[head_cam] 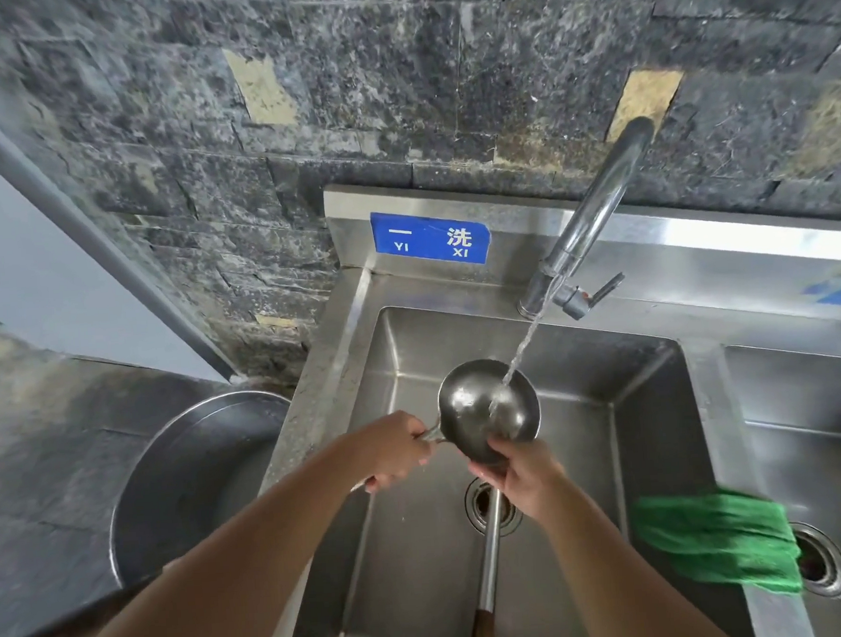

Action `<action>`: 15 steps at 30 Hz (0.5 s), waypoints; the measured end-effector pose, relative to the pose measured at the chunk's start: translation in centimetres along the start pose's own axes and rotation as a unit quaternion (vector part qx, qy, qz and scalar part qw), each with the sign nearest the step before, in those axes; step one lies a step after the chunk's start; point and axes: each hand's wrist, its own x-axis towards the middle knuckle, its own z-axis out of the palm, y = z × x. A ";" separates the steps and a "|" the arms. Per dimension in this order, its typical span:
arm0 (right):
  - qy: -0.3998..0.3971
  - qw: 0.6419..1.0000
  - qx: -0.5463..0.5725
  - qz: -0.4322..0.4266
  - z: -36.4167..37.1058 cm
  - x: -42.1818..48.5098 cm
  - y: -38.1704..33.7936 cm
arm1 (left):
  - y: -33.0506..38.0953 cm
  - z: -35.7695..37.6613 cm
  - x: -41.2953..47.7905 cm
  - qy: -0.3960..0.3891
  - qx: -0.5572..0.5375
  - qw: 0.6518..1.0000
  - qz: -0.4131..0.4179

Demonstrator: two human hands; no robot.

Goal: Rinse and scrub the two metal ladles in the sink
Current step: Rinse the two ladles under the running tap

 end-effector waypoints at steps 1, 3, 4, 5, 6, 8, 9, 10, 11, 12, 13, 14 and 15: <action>-0.010 0.998 -0.063 -0.007 -0.3 -0.1 0.0 | 0.0 -0.4 -0.2 0.005 0.033 0.999 0.001; -0.025 0.990 -0.135 -0.013 -0.7 0.0 -0.6 | -0.1 -1.2 -0.6 0.008 0.091 0.996 0.013; -0.020 0.989 -0.145 -0.012 -0.9 0.1 -1.2 | -0.1 -1.7 -0.6 0.008 0.122 0.992 0.024; -0.011 0.988 -0.155 -0.010 -1.2 0.2 -1.7 | -0.2 -2.1 -0.6 0.008 0.155 0.987 0.033; -0.005 0.983 -0.185 -0.013 -1.3 0.3 -2.2 | -0.1 -2.3 -0.6 0.008 0.183 0.982 0.039; -0.006 0.961 -0.275 -0.028 -1.4 0.6 -3.0 | 0.0 -2.5 -0.2 0.018 0.219 0.974 0.049; -0.010 0.950 -0.309 -0.042 -1.3 0.7 -3.5 | 0.3 -2.5 0.0 0.027 0.231 0.971 0.056; -0.013 0.942 -0.331 -0.052 -1.2 0.8 -4.1 | 0.5 -2.5 0.3 0.037 0.246 0.967 0.062; -0.015 0.936 -0.347 -0.057 -1.1 0.9 -4.8 | 0.8 -2.6 0.6 0.042 0.266 0.961 0.068; -0.018 0.927 -0.369 -0.059 -1.0 0.8 -5.7 | 1.1 -2.6 0.9 0.040 0.291 0.953 0.071; -0.025 0.914 -0.401 -0.062 -0.7 0.7 -6.5 | 1.4 -2.7 1.0 0.036 0.315 0.945 0.074; -0.031 0.885 -0.458 -0.077 -0.5 0.5 -7.1 | 1.8 -2.7 1.1 0.031 0.335 0.938 0.076; -0.032 0.831 -0.546 -0.104 0.0 0.4 -7.6 | 2.2 -2.7 1.2 0.028 0.355 0.931 0.077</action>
